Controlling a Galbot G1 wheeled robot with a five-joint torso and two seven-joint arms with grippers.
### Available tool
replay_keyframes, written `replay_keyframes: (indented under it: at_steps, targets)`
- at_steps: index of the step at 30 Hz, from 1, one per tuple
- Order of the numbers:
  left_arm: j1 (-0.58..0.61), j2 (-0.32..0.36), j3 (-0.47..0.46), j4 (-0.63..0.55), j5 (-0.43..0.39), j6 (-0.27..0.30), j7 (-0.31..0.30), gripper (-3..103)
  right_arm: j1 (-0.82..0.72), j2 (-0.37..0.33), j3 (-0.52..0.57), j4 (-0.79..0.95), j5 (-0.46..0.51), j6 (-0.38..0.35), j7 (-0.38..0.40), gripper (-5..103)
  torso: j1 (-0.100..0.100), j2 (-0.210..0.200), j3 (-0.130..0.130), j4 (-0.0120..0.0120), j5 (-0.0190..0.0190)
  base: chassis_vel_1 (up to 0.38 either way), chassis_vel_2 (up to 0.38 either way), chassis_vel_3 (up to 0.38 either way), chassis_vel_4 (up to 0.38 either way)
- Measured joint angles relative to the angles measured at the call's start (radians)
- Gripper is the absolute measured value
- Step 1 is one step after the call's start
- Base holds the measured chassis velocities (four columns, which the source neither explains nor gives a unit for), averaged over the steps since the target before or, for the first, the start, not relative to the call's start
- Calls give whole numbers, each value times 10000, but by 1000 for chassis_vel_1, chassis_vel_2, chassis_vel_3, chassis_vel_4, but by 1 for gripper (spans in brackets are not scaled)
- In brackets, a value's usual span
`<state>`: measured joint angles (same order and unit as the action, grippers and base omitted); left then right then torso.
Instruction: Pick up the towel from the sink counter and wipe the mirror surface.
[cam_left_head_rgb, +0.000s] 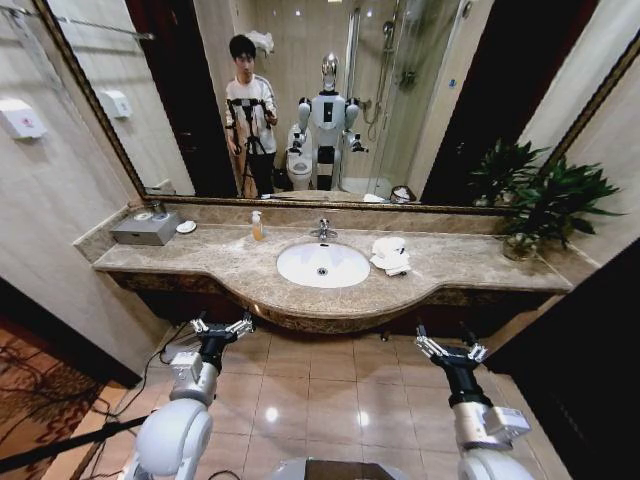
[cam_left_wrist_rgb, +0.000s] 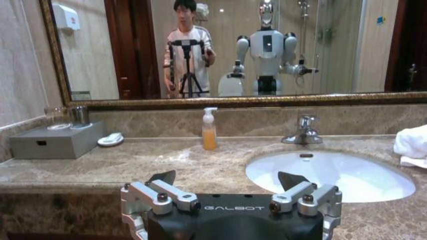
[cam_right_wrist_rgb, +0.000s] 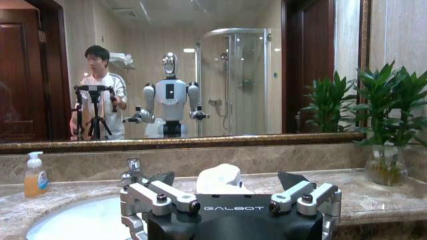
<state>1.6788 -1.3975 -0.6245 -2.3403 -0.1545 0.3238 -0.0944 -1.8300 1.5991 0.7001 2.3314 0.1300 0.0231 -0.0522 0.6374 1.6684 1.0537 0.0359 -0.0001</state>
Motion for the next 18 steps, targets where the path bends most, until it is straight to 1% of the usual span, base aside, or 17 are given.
replay_keyframes:
  at_steps: [18]
  targets:
    - [0, 0, 0, 0, 0, -1, -1, 100, 1, -18, -10, -2, 6, 1, 0, 100, 0, 0, 0, 0, 0, 0, 0, 0, 0]
